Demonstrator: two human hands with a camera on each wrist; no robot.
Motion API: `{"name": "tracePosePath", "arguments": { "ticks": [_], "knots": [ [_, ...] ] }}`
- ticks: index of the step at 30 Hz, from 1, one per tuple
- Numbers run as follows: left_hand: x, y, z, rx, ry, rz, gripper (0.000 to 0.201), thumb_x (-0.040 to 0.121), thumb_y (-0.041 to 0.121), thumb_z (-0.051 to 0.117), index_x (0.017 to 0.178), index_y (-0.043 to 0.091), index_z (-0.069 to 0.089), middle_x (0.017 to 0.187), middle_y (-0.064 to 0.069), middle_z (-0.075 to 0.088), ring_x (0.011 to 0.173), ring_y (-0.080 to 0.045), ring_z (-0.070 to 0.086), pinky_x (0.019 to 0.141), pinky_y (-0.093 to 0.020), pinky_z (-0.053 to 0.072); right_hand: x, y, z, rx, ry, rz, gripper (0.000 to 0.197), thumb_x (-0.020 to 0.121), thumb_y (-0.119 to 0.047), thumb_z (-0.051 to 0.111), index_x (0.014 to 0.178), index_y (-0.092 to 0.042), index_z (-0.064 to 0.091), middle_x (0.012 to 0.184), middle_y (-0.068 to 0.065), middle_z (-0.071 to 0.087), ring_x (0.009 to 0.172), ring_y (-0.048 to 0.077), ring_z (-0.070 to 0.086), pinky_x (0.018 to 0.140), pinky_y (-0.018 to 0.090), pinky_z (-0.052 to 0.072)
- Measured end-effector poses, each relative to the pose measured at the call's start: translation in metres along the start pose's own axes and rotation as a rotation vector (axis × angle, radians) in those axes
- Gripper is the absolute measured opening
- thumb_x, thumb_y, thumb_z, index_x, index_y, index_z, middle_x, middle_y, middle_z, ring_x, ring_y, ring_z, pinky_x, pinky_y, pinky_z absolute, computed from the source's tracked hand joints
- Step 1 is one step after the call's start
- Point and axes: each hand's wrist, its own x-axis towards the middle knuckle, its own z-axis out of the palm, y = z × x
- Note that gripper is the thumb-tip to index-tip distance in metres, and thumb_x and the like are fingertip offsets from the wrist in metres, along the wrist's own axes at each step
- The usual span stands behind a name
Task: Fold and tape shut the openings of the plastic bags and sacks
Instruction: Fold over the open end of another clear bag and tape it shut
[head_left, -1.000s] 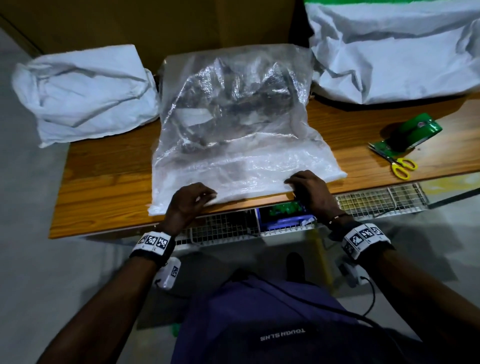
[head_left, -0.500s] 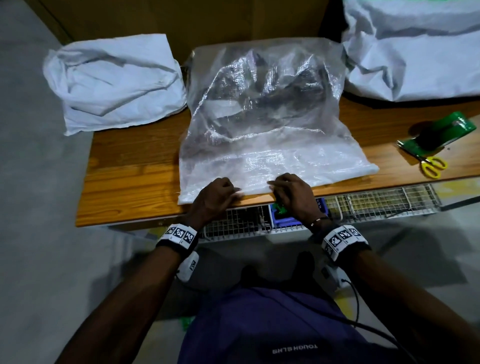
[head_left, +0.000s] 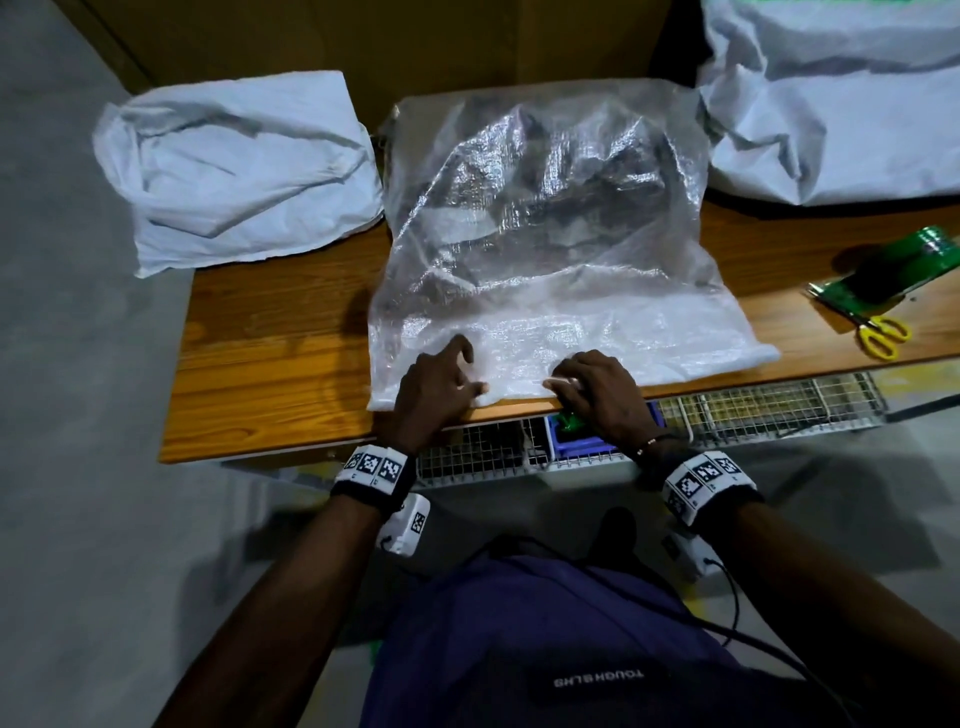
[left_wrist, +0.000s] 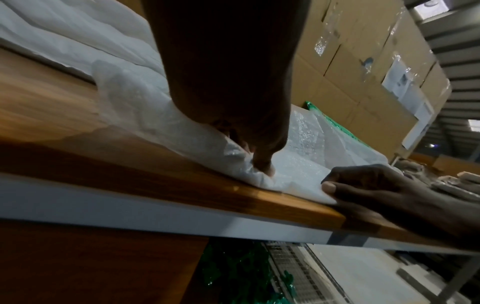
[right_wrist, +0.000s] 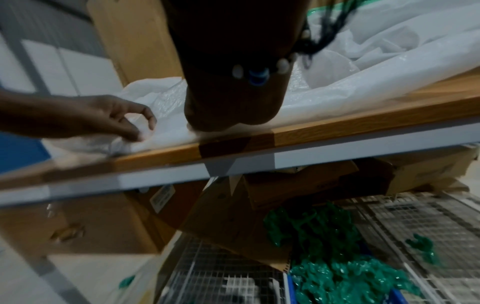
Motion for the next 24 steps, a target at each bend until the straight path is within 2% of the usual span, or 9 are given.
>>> {"name": "tracePosePath", "arguments": {
  "ticks": [2,4,7,10,14,17,20,22,24],
  "knots": [
    [0.001,0.0,-0.001,0.09,0.073,0.084,0.041,0.077,0.038,0.088,0.097,0.028,0.054,0.086,0.009,0.064,0.077,-0.012,0.059,0.063,-0.031,0.047,0.004,-0.003,-0.002,0.0,0.028,0.041,0.025,0.101,-0.044,0.067,0.106,-0.021,0.074,0.098,-0.002,0.072,0.091,0.021,0.062,0.074,0.036,0.046],
    [-0.002,0.003,0.004,0.119,0.094,0.149,0.028,0.08,0.031,0.085,0.094,0.024,0.061,0.087,0.007,0.059,0.082,-0.014,0.053,0.066,-0.035,0.047,0.005,-0.002,-0.001,-0.021,0.039,-0.005,0.022,0.101,-0.039,0.068,0.108,-0.019,0.075,0.106,-0.001,0.072,0.097,0.02,0.061,0.075,0.035,0.047],
    [-0.008,0.0,0.014,0.11,0.077,0.194,0.004,0.09,0.016,0.075,0.09,0.016,0.071,0.088,0.001,0.063,0.086,-0.021,0.059,0.069,-0.04,0.05,0.005,0.004,0.005,-0.01,0.01,-0.098,0.025,0.104,-0.029,0.061,0.101,-0.011,0.078,0.108,0.005,0.071,0.099,0.025,0.059,0.079,0.039,0.05],
    [-0.015,-0.017,0.009,0.135,0.107,0.239,0.004,0.093,0.015,0.075,0.093,0.012,0.078,0.093,-0.004,0.07,0.087,-0.025,0.062,0.068,-0.04,0.05,0.006,0.012,0.007,0.037,-0.016,-0.069,0.03,0.103,-0.033,0.06,0.101,-0.01,0.079,0.107,0.005,0.071,0.102,0.025,0.061,0.083,0.04,0.052],
    [-0.025,-0.053,-0.017,0.039,0.2,0.177,0.011,0.092,0.03,0.079,0.089,0.02,0.078,0.088,0.004,0.07,0.08,-0.015,0.061,0.066,-0.033,0.045,0.009,0.017,0.007,0.105,-0.025,-0.014,0.021,0.101,-0.034,0.069,0.102,-0.016,0.079,0.106,-0.001,0.07,0.103,0.018,0.061,0.086,0.037,0.051],
    [-0.03,-0.066,-0.028,-0.039,0.184,0.164,0.023,0.09,0.043,0.078,0.082,0.022,0.074,0.085,0.007,0.068,0.08,-0.014,0.061,0.067,-0.035,0.045,0.011,0.019,0.007,0.112,-0.03,-0.012,0.019,0.099,-0.034,0.071,0.101,-0.016,0.079,0.104,-0.002,0.071,0.102,0.018,0.062,0.084,0.037,0.051],
    [-0.036,-0.076,-0.034,-0.056,0.192,0.138,0.022,0.09,0.041,0.071,0.082,0.021,0.077,0.086,0.005,0.071,0.082,-0.016,0.062,0.074,-0.042,0.047,0.011,0.021,0.008,0.114,-0.034,0.001,0.019,0.1,-0.035,0.071,0.1,-0.017,0.078,0.103,-0.003,0.071,0.102,0.017,0.062,0.084,0.04,0.052],
    [-0.046,-0.085,-0.037,-0.029,0.254,0.091,0.02,0.091,0.036,0.072,0.082,0.019,0.078,0.085,0.006,0.071,0.084,-0.014,0.062,0.075,-0.041,0.047,0.01,0.02,0.008,0.119,-0.032,-0.005,0.02,0.1,-0.035,0.07,0.101,-0.017,0.078,0.104,-0.003,0.07,0.102,0.017,0.061,0.085,0.041,0.052],
    [-0.053,-0.089,-0.038,-0.092,0.259,0.023,0.008,0.091,0.031,0.077,0.09,0.022,0.076,0.089,0.012,0.07,0.086,-0.006,0.064,0.077,-0.035,0.05,0.01,0.019,0.007,0.118,-0.03,-0.005,0.021,0.1,-0.035,0.069,0.102,-0.017,0.079,0.104,-0.003,0.07,0.102,0.016,0.061,0.084,0.041,0.052]
  ]
}}
